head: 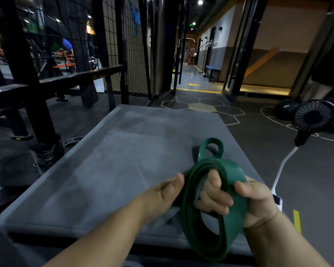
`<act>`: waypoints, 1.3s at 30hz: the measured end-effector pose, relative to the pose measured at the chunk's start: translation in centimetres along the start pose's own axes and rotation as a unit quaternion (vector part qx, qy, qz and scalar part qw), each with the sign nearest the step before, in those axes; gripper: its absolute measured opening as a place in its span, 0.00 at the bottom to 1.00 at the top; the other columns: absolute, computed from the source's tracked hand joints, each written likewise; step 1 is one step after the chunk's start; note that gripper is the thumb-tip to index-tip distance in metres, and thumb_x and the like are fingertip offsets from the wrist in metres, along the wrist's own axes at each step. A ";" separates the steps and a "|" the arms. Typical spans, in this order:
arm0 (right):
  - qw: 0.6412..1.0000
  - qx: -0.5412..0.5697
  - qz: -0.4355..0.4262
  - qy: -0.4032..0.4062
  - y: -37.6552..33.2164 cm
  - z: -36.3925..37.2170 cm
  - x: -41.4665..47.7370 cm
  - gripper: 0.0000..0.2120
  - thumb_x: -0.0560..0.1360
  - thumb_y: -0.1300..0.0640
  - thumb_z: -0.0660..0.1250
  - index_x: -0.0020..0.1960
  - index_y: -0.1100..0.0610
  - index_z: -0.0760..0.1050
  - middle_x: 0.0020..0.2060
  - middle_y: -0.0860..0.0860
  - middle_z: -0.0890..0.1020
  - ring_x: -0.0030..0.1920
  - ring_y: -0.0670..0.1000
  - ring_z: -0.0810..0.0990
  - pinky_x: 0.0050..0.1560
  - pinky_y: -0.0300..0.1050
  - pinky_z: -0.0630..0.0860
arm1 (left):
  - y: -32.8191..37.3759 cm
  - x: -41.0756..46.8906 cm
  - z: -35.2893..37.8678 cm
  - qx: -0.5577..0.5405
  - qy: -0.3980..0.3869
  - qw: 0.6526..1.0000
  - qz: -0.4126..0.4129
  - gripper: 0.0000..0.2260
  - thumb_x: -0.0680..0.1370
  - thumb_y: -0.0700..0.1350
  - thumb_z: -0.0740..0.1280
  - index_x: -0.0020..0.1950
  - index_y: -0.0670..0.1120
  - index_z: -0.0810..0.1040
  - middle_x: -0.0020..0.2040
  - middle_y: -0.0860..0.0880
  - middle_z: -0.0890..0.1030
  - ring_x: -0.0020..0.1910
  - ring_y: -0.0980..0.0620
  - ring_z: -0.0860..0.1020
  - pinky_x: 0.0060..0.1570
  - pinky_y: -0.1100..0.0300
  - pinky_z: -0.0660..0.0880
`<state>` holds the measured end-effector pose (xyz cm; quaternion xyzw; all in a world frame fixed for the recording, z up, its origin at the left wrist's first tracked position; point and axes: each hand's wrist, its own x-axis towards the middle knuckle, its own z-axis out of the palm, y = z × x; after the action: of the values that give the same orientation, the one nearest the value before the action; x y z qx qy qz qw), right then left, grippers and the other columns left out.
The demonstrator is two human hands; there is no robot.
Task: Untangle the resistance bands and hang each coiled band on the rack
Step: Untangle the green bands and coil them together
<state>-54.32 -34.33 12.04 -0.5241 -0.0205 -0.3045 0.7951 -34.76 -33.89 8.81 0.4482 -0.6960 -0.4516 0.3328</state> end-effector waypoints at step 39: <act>0.965 0.012 -0.188 0.181 -3.6 0.0 0.0 0.16 0.74 0.61 0.69 0.61 0.57 0.75 0.41 0.52 0.76 0.42 0.51 0.76 0.53 0.49 0.75 | -3.1 2.6 -1.0 0.155 0.042 0.986 -0.034 0.11 0.76 0.60 0.60 0.55 0.59 0.73 0.47 0.51 0.82 0.50 0.52 0.80 0.55 0.50 0.76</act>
<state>-56.11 -35.24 14.98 -0.4376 0.0221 -0.5381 0.7201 -33.87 -37.18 6.48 0.5368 -0.7271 -0.3300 0.2725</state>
